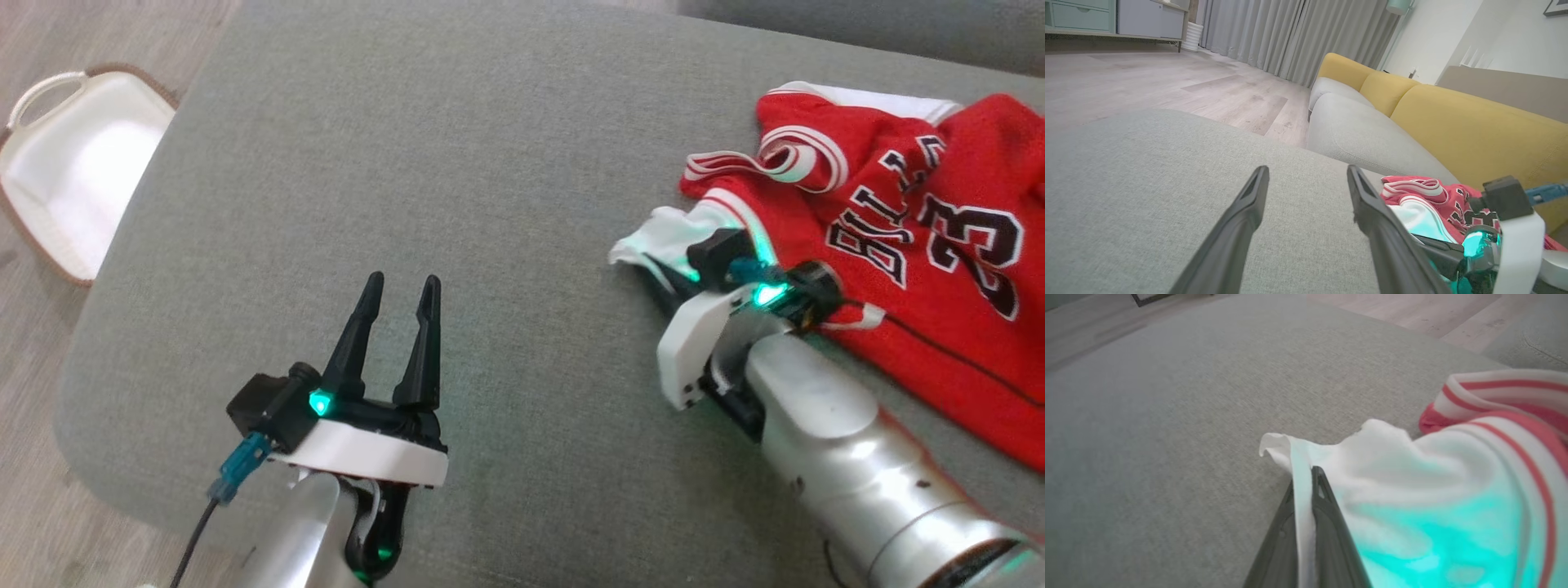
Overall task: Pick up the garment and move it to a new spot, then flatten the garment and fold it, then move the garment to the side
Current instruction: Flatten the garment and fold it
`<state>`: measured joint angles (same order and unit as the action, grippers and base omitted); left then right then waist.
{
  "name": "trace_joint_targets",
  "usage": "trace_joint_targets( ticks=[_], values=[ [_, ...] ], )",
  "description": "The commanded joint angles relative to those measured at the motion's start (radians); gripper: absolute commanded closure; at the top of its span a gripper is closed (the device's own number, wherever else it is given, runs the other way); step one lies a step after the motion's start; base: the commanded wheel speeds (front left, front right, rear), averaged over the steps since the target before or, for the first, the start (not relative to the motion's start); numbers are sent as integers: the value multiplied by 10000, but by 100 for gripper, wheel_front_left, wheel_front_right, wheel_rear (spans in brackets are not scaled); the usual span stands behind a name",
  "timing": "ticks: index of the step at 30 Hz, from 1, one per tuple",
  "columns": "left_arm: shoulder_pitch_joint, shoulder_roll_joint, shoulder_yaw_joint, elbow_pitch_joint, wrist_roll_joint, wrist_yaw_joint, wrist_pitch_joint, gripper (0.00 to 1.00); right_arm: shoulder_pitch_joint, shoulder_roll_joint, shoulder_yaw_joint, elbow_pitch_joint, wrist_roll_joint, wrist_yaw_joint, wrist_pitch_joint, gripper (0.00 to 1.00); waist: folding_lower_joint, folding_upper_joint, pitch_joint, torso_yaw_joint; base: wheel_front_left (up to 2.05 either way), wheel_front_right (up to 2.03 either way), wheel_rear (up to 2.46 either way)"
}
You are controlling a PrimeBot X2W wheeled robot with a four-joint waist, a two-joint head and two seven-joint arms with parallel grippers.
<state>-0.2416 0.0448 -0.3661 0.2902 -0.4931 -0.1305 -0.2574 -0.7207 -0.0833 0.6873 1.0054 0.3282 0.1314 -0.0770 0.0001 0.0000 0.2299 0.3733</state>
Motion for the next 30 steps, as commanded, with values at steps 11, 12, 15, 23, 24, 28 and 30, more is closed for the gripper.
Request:
trace_joint_targets(
  ticks=[11, 12, 15, 23, 24, 28, 30],
  values=[
    [-189, 55, 714, -182, 305, 41, -44, 0, 522, 203, 3687, -2577, 2953, -7, 219, 23, -1, 0, -581, -727, 0, 0, 0],
    [-159, 55, 745, -178, 333, 39, -44, 0, 525, 156, 3878, -2621, 3090, -7, 215, 0, -1, 0, -621, -793, 0, 0, 0],
    [-102, 55, 816, -173, 388, 35, -44, 0, 507, 57, 4267, -2721, 3311, -7, 175, 0, -1, 0, -687, -942, 0, 0, 0],
    [106, 55, 1312, -199, 662, 19, -44, 0, 378, -575, 4411, -3550, 4076, -7, -701, 0, -1, 0, -1103, -1856, 0, 0, 0],
    [150, 55, 1372, -214, 689, 17, -44, 0, 407, -688, 4278, -3706, 4132, -7, -830, 0, -1, 0, -1182, -2001, 0, 0, 0],
    [330, 55, 1621, -266, 817, 10, -44, 0, 638, -1297, 3548, -4331, 4137, -7, -1096, 0, -1, 0, -1475, -2566, 0, 0, 0],
    [391, 55, 1733, -319, 831, 8, -44, 0, 846, -1654, 2955, -4517, 4007, -7, -1158, 0, -1, 0, -1571, -2798, 0, 0, 0]
  ],
)
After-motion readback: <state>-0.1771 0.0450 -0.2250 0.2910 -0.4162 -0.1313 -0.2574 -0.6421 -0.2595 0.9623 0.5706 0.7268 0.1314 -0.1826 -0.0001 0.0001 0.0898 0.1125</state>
